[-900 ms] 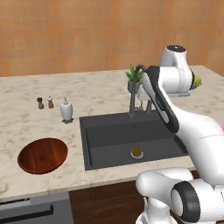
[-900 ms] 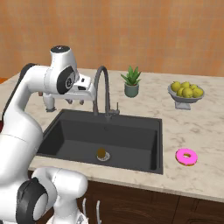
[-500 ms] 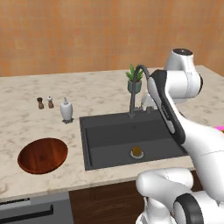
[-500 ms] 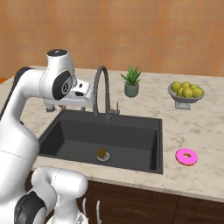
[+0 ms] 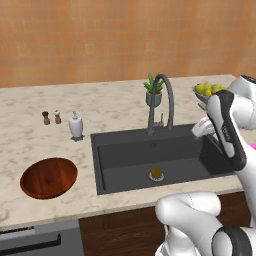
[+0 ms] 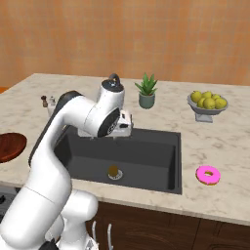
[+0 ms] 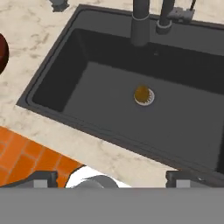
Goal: Pick the avocado from the sink and place it in the bowl. Then pick the bowl and place it in the microwave. Then close the microwave door and press the start button.
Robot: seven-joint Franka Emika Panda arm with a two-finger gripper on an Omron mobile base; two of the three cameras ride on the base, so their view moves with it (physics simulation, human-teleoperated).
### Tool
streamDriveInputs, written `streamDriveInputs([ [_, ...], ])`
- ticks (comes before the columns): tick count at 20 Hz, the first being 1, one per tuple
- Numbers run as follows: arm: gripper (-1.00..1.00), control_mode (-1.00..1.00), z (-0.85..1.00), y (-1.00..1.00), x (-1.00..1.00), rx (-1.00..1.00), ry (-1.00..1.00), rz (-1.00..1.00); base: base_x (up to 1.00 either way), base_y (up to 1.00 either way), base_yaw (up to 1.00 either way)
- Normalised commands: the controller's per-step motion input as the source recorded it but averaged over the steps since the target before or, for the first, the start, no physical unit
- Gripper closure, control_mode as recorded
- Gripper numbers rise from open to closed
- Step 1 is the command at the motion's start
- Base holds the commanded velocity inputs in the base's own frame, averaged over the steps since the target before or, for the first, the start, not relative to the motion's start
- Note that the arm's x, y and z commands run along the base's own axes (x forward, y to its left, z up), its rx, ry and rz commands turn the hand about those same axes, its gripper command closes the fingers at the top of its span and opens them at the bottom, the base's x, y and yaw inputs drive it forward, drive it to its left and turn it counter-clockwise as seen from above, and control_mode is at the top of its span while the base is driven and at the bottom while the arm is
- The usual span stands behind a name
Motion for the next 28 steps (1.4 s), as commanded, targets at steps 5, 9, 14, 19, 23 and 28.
streamDriveInputs([
  [5,-1.00,-1.00,-0.45,-0.48,0.47,0.25,-0.02,0.47,0.00,0.00,0.00],
  [9,-1.00,-1.00,-0.49,-0.22,0.74,0.37,-0.02,0.45,0.00,0.00,0.00],
  [14,-1.00,-1.00,-0.56,-0.01,0.72,0.27,-0.03,0.40,0.00,0.00,0.00],
  [19,-1.00,-1.00,-0.62,0.02,0.25,0.05,-0.27,0.15,0.00,0.00,0.00],
  [23,-1.00,-1.00,-0.59,0.09,0.08,0.07,-0.31,0.00,0.00,0.00,0.00],
  [28,-1.00,-1.00,-0.39,0.10,0.07,0.11,-0.21,0.00,0.00,0.00,0.00],
])
